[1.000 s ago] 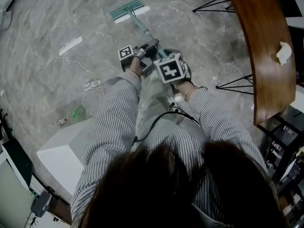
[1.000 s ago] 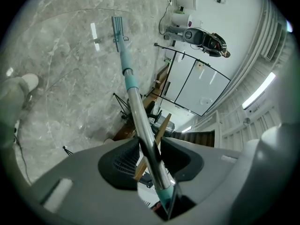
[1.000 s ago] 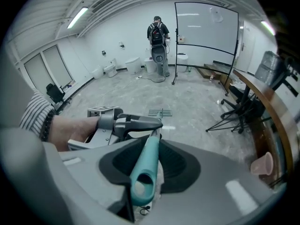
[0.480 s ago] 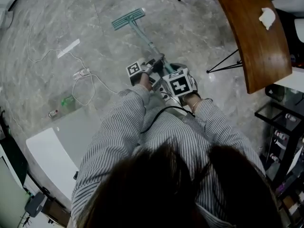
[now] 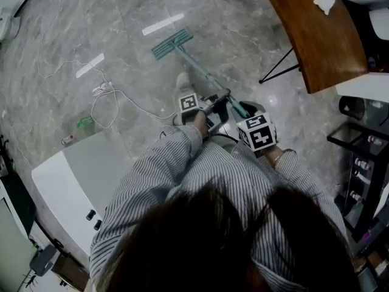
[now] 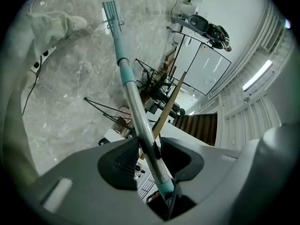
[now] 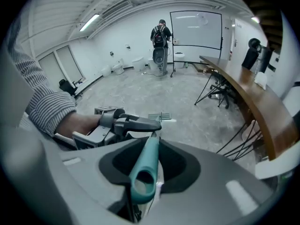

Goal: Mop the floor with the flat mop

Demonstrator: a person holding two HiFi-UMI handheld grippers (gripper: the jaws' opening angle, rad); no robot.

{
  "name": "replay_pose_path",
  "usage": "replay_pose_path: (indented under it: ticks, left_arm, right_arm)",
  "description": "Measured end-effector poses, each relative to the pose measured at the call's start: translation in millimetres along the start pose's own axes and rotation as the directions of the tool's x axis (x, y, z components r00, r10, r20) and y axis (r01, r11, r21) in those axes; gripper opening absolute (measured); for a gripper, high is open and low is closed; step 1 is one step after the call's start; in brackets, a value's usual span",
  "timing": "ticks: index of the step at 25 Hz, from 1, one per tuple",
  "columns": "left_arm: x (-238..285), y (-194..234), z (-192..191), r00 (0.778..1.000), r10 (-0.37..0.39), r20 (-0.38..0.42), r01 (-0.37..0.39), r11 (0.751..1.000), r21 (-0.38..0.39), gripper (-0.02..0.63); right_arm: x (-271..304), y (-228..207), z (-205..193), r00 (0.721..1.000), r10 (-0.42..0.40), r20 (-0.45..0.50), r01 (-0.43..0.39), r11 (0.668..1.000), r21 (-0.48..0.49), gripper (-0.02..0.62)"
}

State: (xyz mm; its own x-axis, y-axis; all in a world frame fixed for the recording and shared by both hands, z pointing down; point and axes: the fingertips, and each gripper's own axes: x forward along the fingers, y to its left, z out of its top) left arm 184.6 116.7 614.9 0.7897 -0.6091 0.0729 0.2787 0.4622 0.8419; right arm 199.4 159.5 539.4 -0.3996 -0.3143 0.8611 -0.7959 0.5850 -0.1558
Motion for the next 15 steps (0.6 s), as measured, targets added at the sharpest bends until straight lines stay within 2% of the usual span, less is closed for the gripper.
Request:
replay_pose_path:
  ticks: [4,7,10,15]
  left_arm:
    - [3,6,-47,0.997,0.015,-0.070,-0.016,1.000,-0.026,0.150]
    - [1,12,-75,0.987,0.032,-0.158,-0.035,0.999,-0.020,0.150]
    - [0,16,-93,0.972,0.045,-0.230,-0.048,0.999,-0.005,0.150]
    - [4,14,-106,0.958,0.040,-0.284,-0.042,0.999,-0.003,0.155]
  right_arm:
    - [-37,-2,-24,1.000,0.001,-0.001,-0.001,1.000,0.010,0.114]
    - [-57,0,-40,1.000,0.008,-0.016,-0.008,1.000,0.013,0.114]
    - [-69,1,-51,1.000,0.007,-0.028,-0.006,1.000,0.012,0.114]
    - [-79,-5,-52,1.000,-0.006,-0.010,0.007,0.999,0.044,0.114]
